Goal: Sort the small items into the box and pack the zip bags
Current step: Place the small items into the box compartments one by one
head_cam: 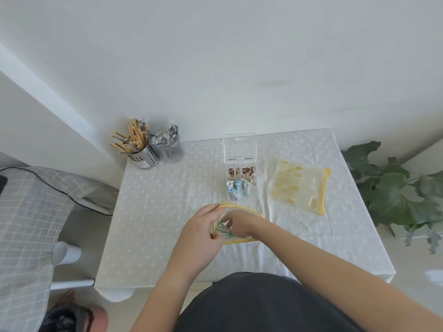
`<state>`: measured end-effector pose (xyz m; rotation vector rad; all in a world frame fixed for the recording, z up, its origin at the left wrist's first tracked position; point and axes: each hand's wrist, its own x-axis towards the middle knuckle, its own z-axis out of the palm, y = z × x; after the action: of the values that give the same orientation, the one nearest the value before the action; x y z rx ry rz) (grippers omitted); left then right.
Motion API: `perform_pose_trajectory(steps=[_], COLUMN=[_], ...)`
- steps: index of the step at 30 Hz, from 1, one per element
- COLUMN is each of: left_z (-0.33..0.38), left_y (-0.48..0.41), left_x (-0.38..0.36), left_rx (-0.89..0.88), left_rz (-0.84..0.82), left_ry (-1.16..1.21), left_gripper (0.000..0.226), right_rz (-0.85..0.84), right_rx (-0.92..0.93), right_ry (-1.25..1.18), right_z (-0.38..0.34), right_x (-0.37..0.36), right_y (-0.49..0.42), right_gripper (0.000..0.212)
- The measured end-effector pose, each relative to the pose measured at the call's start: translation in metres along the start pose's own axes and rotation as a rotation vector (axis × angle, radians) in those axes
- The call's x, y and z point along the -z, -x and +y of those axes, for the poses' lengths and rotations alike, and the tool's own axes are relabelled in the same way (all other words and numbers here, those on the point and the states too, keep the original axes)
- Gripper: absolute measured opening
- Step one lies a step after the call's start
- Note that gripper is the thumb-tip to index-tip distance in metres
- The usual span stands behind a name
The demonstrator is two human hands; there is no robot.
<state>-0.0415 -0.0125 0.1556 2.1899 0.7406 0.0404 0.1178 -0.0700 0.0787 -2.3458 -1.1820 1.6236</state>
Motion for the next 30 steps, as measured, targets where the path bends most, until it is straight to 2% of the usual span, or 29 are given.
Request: perform_pose_trajectory(steps=[4, 9, 11, 14, 20, 30], left_z=[0.003, 0.003, 0.001, -0.001, 0.001, -0.003], left_y=[0.003, 0.006, 0.007, 0.007, 0.009, 0.006], left_x=[0.002, 0.002, 0.001, 0.000, -0.002, -0.006], left_rx=[-0.024, -0.034, -0.027, -0.045, -0.071, -0.066], left_rz=[-0.001, 0.000, 0.004, 0.004, -0.002, 0.024], left_ry=[-0.009, -0.006, -0.011, -0.016, -0.022, -0.044], left_gripper=[0.067, 0.065, 0.065, 0.066, 0.069, 0.072], right_rz=[0.032, 0.039, 0.081, 0.158, 0.177, 0.359], right_rx=[0.015, 0.036, 0.024, -0.001, -0.076, 0.109], right_ry=[-0.018, 0.023, 0.079, 0.231, 0.334, 0.356], right_z=[0.003, 0.008, 0.008, 0.006, 0.007, -0.001], right_x=[-0.006, -0.011, -0.015, -0.019, -0.019, -0.021], right_y=[-0.006, -0.015, -0.019, -0.022, -0.023, 0.005], right_gripper=[0.072, 0.061, 0.050, 0.016, 0.016, 0.016])
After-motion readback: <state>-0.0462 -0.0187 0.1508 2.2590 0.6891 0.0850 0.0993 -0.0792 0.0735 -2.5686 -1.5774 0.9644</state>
